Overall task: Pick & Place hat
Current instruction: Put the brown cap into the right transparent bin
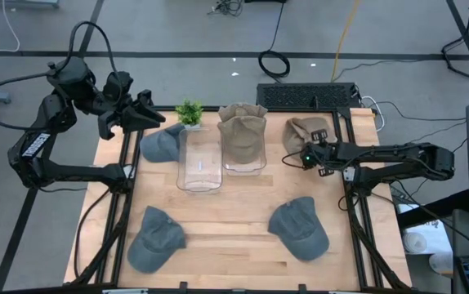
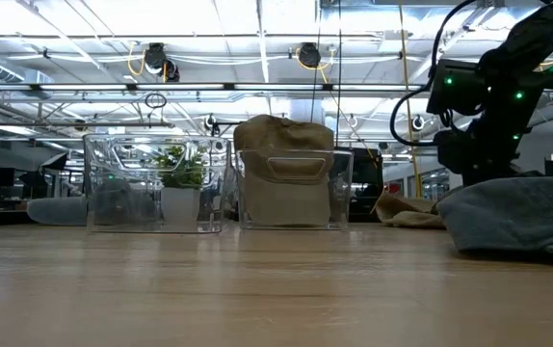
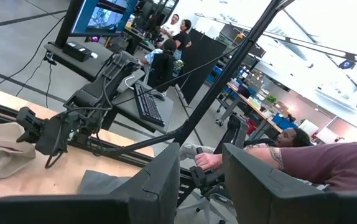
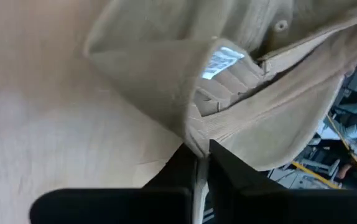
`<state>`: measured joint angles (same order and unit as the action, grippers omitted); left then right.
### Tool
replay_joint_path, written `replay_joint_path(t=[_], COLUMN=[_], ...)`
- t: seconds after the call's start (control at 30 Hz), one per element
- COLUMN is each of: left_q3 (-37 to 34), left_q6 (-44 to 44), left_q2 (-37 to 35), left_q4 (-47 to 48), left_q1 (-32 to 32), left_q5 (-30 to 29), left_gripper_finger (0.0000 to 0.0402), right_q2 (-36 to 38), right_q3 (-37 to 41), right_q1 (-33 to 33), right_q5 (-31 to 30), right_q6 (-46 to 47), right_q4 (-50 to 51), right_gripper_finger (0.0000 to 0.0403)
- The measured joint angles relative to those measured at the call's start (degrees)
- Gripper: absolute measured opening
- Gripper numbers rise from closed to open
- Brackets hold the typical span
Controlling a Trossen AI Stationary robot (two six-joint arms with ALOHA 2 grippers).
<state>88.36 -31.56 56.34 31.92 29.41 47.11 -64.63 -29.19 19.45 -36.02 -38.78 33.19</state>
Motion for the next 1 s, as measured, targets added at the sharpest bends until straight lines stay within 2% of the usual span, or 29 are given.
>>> replay_joint_path(t=[0.3,0.73,1.0], left_q3=[0.0,0.0,0.0], left_q6=[0.0,1.9,4.6], left_q2=[0.0,0.0,0.0], left_q4=[0.0,-0.2,-2.0], left_q1=[0.0,0.0,0.0], left_q5=[0.0,-0.5,-0.6], left_gripper_finger=[0.0129,0.0129,0.0129], right_q2=[2.9,5.8,5.8], right_q3=[-2.9,-16.2,-23.9], right_q1=[-2.1,-4.9,-4.9], right_q5=[-4.8,-12.2,-13.7], right_q6=[7.0,1.9,0.2], right_q4=[0.0,0.0,-1.7], right_gripper_finger=[0.0003,0.0001,0.0001])
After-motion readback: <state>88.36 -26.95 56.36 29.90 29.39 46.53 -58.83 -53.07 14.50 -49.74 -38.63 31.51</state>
